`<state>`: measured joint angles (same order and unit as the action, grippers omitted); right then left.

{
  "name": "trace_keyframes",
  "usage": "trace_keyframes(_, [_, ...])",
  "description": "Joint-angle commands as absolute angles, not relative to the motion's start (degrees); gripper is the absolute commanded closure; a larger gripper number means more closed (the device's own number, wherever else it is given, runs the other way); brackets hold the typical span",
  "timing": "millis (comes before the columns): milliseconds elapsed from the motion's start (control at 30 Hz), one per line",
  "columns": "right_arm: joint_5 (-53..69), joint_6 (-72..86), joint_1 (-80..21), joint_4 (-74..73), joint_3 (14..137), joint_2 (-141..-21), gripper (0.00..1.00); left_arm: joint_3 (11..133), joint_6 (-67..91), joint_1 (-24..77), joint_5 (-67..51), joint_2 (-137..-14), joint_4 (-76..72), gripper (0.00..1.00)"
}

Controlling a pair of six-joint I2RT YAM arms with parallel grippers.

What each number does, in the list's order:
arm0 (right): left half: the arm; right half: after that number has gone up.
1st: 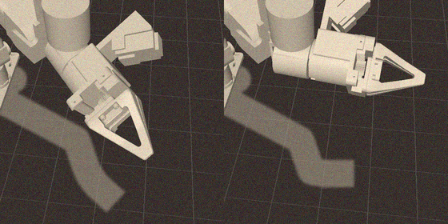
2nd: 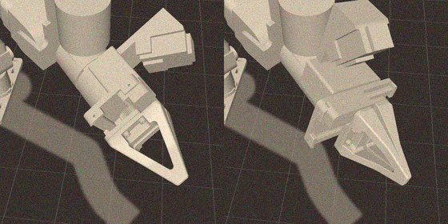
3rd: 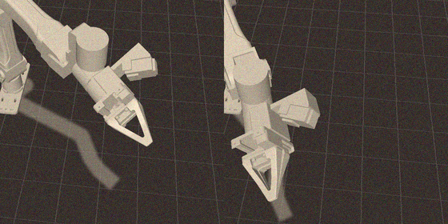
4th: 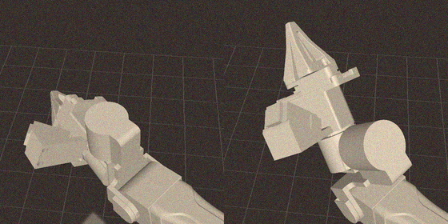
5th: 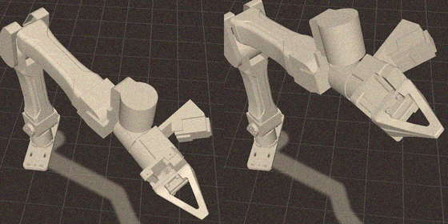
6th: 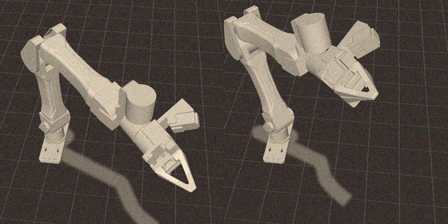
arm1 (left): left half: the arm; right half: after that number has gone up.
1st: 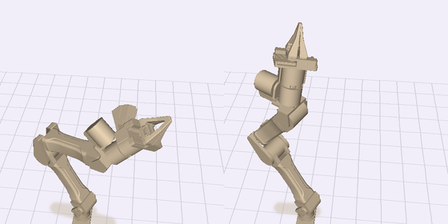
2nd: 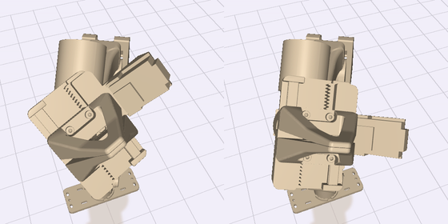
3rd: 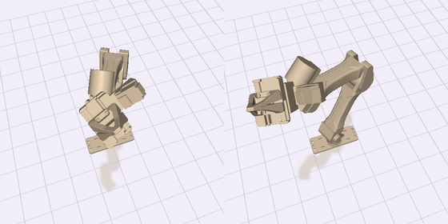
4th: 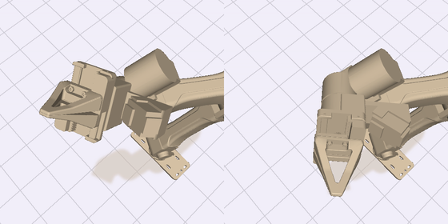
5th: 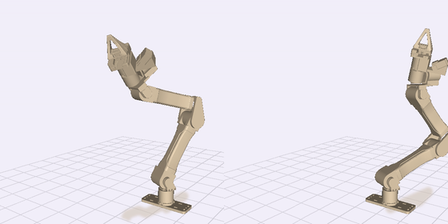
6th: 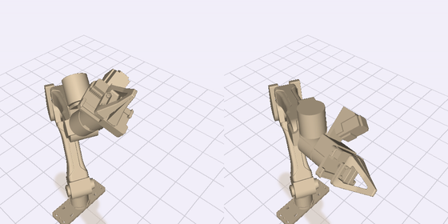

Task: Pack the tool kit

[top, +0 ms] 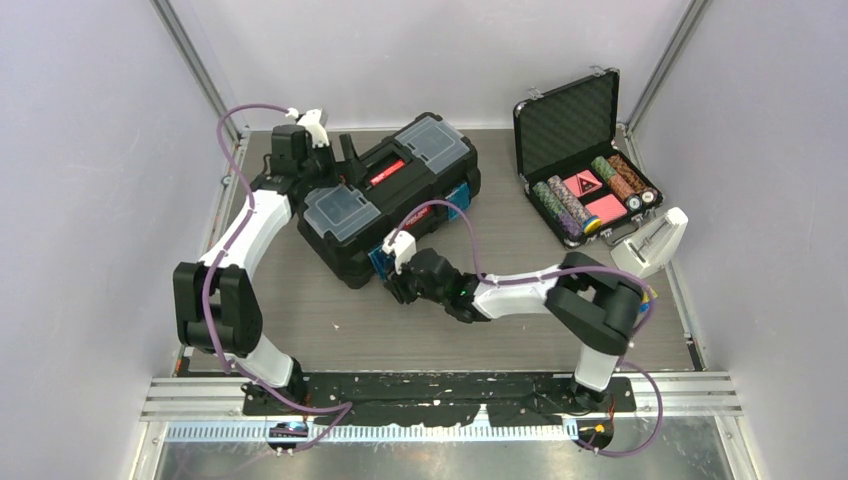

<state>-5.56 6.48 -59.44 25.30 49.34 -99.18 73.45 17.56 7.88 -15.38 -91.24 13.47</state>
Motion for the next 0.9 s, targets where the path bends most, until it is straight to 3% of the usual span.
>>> trace_keyframes(0, [-9.61,5.85,-58.19,37.14,52.75,-104.32,0.63,66.94,24.11,11.72,-23.2,-94.69,26.6,0.05])
trace_keyframes(233, [-13.5,5.55,-57.68,45.31,53.93,-105.9,0.66,63.12,25.21,13.11,-24.64,-94.66,24.55,0.05])
trace_keyframes(467, [-12.7,6.03,-56.26,43.92,57.21,-106.46,0.68,60.59,25.75,14.61,-23.5,-93.87,23.15,0.05])
trace_keyframes(733, [-8.88,6.49,-56.26,41.13,43.13,-95.99,0.57,67.0,24.98,12.68,-17.46,-94.49,26.43,0.05])
trace_keyframes(867, [-7.77,7.19,-56.38,41.42,35.37,-88.83,0.56,68.67,24.63,12.59,-15.67,-94.91,27.29,0.05])
